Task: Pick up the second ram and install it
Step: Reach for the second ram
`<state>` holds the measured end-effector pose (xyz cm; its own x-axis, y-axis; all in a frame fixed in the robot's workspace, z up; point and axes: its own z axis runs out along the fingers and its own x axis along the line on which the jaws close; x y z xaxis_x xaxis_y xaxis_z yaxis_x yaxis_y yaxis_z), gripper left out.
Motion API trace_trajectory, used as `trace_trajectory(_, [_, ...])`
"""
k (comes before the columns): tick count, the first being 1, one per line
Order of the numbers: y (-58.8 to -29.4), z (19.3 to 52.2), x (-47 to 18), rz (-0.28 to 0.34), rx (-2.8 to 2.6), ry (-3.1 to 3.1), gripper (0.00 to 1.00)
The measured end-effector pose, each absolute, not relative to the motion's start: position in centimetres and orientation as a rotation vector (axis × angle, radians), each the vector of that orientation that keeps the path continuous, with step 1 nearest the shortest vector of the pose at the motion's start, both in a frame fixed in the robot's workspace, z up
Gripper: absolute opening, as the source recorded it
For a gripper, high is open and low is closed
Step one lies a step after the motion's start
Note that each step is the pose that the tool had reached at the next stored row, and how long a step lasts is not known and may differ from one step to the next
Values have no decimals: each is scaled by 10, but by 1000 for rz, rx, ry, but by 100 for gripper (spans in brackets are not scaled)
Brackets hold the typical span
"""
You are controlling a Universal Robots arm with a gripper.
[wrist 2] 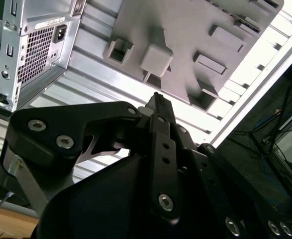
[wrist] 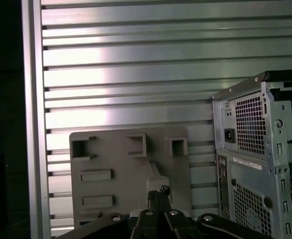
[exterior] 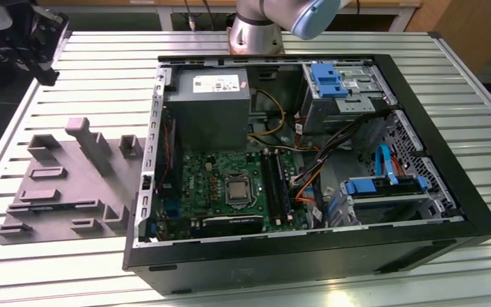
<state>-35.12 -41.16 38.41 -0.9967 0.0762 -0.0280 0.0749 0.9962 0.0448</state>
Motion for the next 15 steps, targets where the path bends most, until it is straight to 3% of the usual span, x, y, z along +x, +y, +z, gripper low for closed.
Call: trace_trajectory(15, [-412, 383, -364, 68, 118, 3109, 11])
